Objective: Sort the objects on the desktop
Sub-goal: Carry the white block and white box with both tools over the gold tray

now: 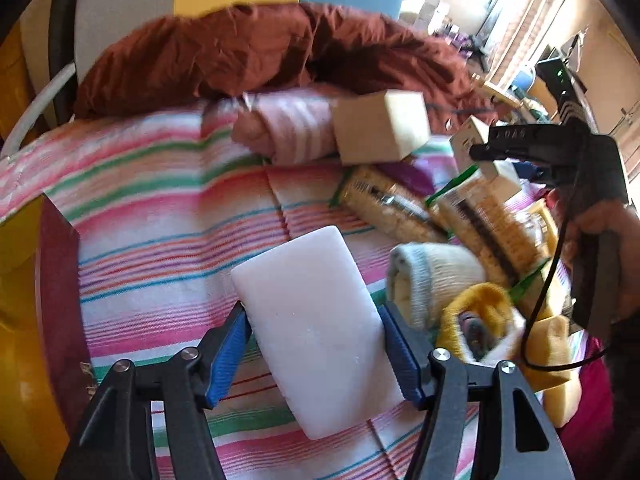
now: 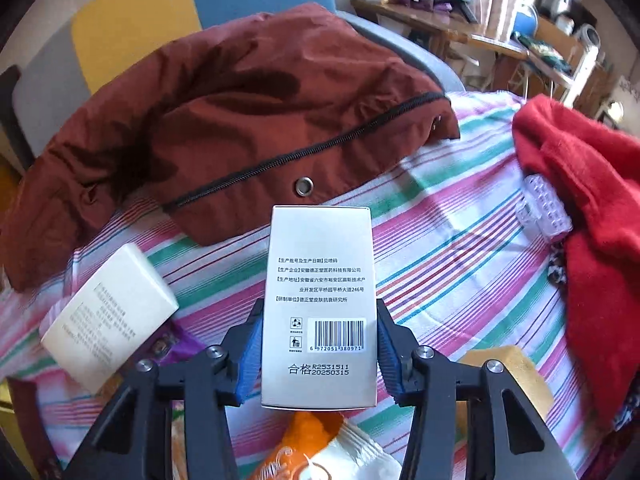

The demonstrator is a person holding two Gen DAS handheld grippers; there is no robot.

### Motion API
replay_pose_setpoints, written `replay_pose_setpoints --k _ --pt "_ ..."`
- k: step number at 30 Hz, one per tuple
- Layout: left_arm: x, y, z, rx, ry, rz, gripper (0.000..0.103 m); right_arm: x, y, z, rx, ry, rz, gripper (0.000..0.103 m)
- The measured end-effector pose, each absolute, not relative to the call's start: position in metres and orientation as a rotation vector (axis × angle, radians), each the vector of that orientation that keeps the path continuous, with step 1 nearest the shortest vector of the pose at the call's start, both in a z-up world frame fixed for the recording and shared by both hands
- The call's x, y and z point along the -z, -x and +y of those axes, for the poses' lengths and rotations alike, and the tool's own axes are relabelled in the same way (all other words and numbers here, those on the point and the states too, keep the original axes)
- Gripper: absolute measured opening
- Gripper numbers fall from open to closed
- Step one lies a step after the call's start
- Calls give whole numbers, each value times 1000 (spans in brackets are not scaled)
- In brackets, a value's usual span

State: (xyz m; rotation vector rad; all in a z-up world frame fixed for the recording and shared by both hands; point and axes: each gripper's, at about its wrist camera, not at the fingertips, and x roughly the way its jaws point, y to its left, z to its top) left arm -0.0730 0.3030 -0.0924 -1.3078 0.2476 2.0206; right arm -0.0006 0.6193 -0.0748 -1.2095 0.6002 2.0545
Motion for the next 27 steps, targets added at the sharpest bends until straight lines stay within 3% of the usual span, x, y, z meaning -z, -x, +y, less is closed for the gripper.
replay_pose_setpoints --k 7,15,27 --pt "60 69 310 -2068 1205 208 66 17 -11 575 -2223 1080 514 50" --pt "25 60 229 -2157 1171 118 66 -37 -21 486 -2498 1025 477 50" --pt "26 90 70 -2427 1244 154 66 -29 30 305 -2835 1293 382 50"
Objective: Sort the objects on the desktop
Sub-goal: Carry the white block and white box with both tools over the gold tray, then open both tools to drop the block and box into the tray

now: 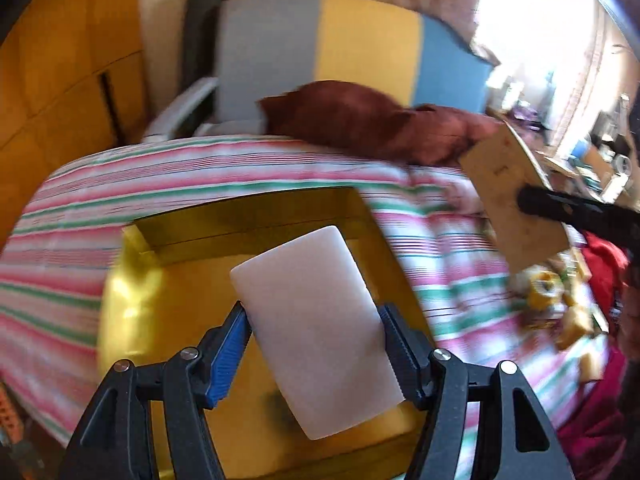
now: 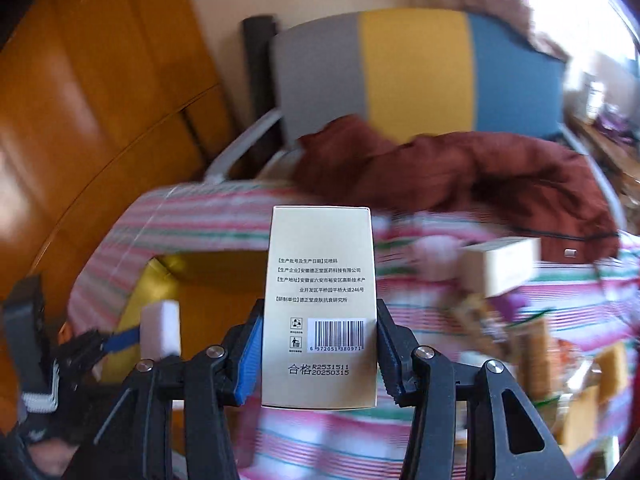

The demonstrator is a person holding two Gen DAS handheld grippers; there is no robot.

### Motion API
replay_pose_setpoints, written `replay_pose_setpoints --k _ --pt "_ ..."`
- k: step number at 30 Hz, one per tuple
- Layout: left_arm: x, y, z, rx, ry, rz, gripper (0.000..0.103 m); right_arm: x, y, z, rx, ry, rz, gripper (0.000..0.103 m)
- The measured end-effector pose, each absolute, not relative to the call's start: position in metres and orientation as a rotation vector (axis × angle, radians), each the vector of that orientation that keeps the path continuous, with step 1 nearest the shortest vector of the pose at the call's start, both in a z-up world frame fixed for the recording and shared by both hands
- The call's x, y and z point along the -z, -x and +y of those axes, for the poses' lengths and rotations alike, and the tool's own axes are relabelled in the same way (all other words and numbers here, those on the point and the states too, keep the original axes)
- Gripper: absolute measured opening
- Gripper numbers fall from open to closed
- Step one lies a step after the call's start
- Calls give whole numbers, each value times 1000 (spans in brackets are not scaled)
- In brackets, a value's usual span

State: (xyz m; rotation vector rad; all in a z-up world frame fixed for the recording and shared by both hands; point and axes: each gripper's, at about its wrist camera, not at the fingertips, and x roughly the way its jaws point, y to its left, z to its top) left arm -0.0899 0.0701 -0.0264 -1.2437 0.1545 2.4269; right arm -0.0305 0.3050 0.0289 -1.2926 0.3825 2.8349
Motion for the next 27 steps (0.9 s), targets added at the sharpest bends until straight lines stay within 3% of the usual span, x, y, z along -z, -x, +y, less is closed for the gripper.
replay_pose_setpoints --k 11,13,16,27 --pt "55 133 -11 -2657 1311 110 72 12 114 184 -2887 1458 327 52" --pt "58 135 -16 -2671 1324 97 73 15 121 182 -2891 1481 402 74" --pt "56 133 -24 -2692 1295 69 83 18 121 177 -2893 1483 417 74" --pt "-4 82 -20 -2744 1072 19 83 21 62 189 -2887 1461 289 80"
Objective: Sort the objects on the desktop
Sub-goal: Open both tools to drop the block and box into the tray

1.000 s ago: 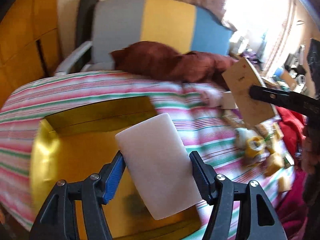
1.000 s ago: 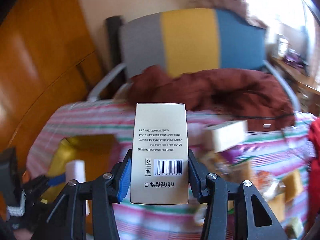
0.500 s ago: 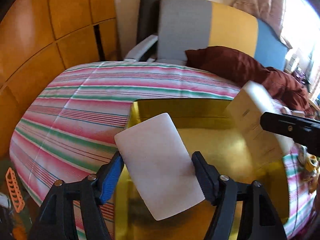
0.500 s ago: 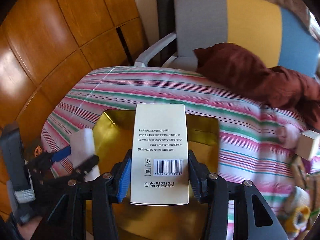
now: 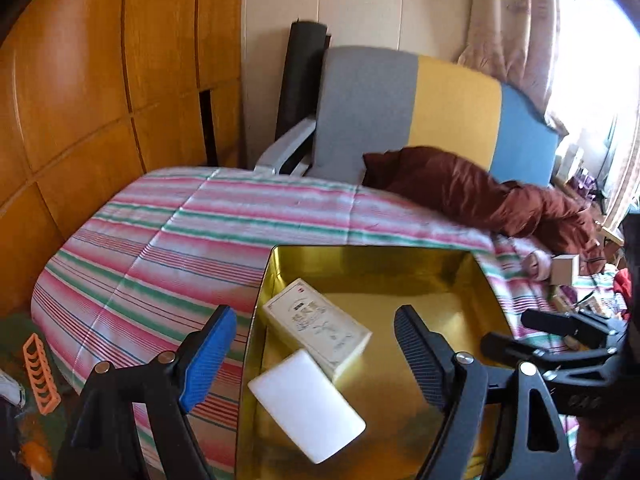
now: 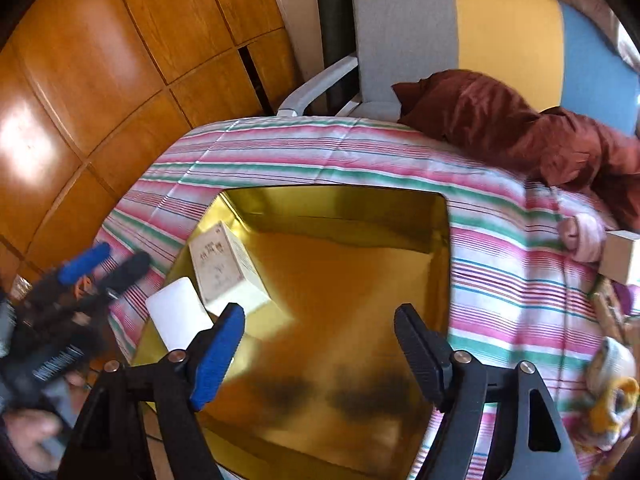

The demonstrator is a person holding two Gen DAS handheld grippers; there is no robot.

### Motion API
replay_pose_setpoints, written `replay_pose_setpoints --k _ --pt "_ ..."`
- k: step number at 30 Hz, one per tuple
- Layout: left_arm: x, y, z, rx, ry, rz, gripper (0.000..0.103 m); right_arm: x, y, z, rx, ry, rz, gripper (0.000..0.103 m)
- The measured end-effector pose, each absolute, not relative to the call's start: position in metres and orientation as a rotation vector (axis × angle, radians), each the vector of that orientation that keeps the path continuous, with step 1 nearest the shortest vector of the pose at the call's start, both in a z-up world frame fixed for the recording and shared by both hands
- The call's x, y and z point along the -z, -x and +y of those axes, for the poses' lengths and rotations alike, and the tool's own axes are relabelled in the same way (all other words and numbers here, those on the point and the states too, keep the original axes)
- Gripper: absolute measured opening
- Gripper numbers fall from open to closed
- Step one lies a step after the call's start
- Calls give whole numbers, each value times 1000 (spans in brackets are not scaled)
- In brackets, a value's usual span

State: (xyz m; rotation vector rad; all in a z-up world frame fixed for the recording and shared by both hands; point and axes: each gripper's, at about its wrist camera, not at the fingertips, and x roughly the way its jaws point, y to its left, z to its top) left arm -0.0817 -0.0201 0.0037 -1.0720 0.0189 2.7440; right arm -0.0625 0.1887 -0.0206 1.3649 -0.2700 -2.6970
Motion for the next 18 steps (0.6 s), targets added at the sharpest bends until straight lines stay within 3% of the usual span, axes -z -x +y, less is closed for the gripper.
replay_pose_setpoints --k 18 --pt "-33 11 15 -2785 958 171 83 0 -19 206 2884 -1213 -97 86"
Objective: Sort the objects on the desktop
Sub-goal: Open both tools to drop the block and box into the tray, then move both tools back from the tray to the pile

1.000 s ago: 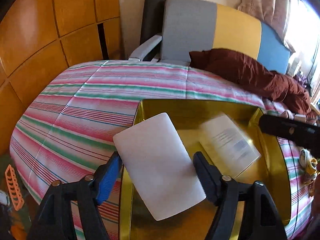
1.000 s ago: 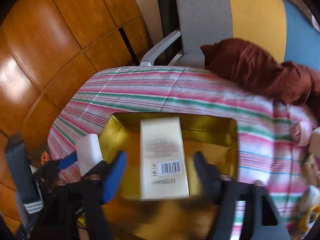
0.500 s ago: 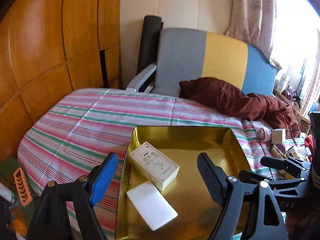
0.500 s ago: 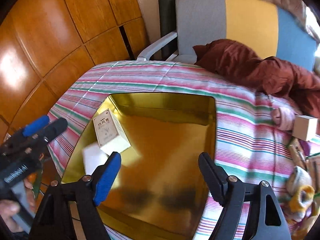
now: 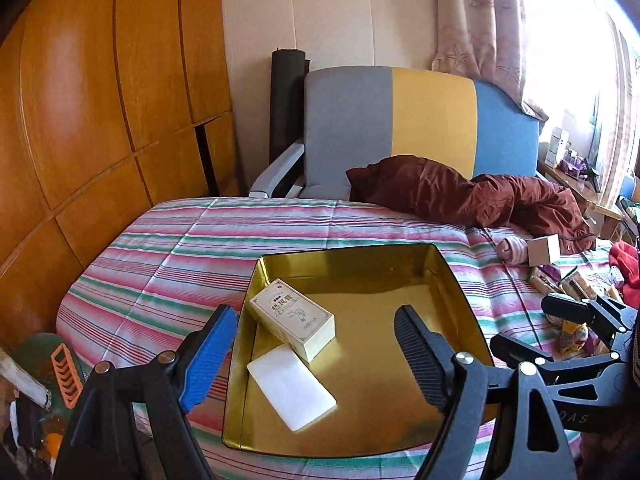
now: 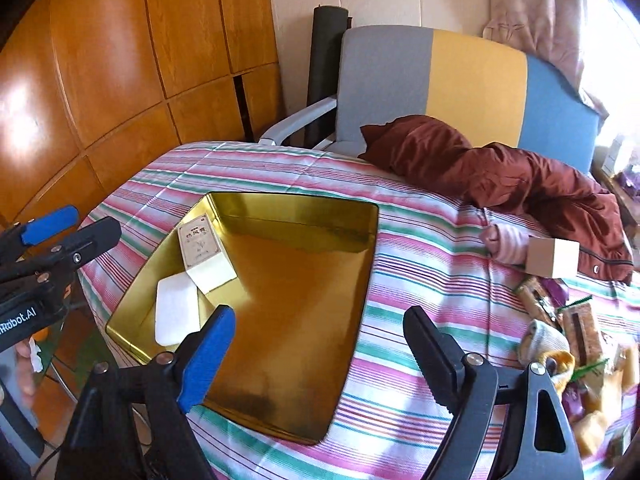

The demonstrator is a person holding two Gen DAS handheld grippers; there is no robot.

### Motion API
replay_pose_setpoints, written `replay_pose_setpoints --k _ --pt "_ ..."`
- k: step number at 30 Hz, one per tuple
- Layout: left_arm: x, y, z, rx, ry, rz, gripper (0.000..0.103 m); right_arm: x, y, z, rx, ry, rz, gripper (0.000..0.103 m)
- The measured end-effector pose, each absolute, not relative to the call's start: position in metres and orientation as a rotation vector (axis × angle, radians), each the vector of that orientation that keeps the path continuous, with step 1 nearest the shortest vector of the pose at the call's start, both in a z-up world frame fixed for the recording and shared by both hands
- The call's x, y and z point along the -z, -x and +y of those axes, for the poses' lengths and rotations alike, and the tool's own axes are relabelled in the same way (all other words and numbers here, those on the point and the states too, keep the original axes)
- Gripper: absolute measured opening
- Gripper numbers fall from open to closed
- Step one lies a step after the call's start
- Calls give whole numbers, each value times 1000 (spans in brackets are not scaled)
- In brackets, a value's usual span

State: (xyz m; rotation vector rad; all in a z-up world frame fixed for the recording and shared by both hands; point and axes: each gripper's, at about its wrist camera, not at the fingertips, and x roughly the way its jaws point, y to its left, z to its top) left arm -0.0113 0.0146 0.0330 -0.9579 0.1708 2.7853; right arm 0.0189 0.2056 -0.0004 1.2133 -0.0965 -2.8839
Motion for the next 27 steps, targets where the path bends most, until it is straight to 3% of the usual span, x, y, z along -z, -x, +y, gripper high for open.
replay_pose_setpoints --k 17,27 --pt "-29 -3 45 -2723 961 267 83 -8 -53 278 3033 -1236 -182 86" --pt "-19 -8 79 -2575 967 264 83 -24 -89 364 3181 -1280 -380 89"
